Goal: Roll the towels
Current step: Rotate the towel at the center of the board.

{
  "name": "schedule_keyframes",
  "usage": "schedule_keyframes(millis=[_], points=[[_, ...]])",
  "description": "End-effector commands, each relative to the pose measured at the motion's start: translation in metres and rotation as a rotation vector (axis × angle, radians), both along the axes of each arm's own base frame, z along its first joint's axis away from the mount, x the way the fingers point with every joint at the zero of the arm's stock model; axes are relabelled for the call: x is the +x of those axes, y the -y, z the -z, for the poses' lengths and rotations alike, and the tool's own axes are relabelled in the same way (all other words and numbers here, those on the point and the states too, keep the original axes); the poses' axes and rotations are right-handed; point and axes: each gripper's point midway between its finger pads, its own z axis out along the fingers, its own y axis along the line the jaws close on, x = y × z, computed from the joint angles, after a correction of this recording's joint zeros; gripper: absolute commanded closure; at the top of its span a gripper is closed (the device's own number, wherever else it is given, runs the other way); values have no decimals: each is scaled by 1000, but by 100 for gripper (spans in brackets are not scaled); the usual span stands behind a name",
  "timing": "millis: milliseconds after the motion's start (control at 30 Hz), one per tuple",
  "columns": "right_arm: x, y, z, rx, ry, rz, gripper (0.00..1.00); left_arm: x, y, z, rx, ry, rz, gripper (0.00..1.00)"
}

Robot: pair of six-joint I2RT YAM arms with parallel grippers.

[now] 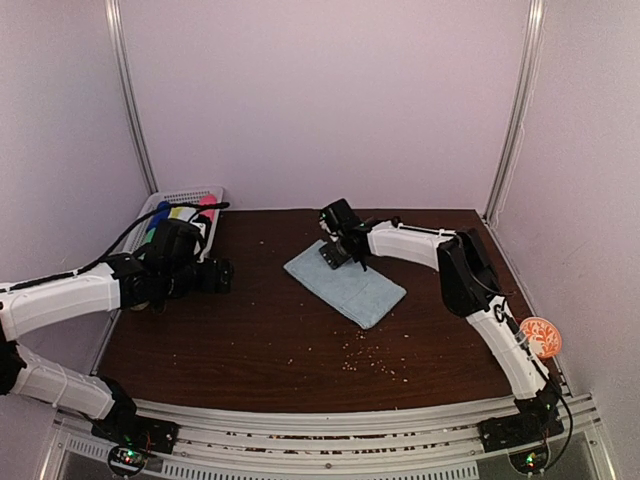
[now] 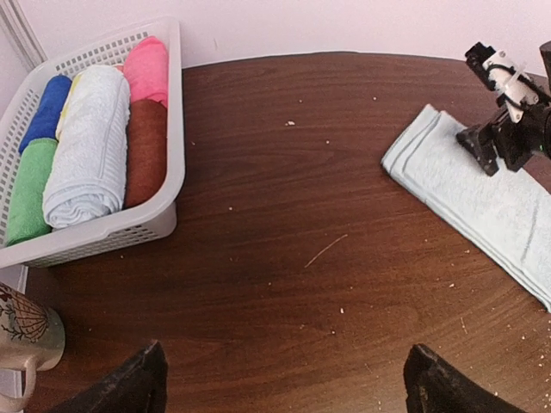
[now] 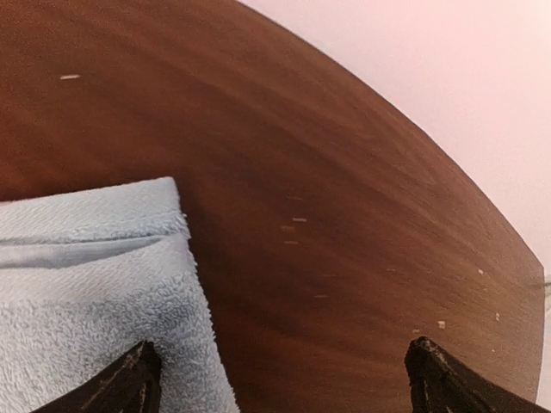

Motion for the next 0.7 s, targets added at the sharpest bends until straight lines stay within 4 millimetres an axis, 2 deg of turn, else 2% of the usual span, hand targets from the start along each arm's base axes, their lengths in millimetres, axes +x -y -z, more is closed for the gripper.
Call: schedule_keyframes(millis=[0, 67, 133, 233, 300, 367, 400, 500, 633, 667], points=[[38, 93, -3, -14, 24, 248, 0, 9, 4, -4, -3, 65, -1, 2], [46, 117, -17, 30, 20, 279, 0, 12, 8, -9, -29, 98, 7, 2], [50, 132, -52, 94, 31, 283, 0, 13, 14, -16, -70, 142, 34, 2], [42, 130, -110, 197, 46, 203, 0, 13, 27, -33, -157, 233, 95, 2], [25, 121, -150, 244, 66, 107, 0, 13, 37, -44, -180, 300, 163, 2], [4, 117, -176, 263, 81, 16, 0, 15, 50, -51, -165, 347, 240, 2], [-8, 115, -182, 258, 81, -37, 0, 14, 64, -54, -131, 375, 334, 2], [-48, 112, -183, 222, 66, -200, 0, 10, 108, -53, -83, 404, 595, 2], [-97, 110, -175, 165, 77, -394, 0, 20, 152, -40, 83, 422, 792, 2], [-109, 110, -170, 149, 77, -436, 0, 23, 160, -31, 152, 425, 817, 2]])
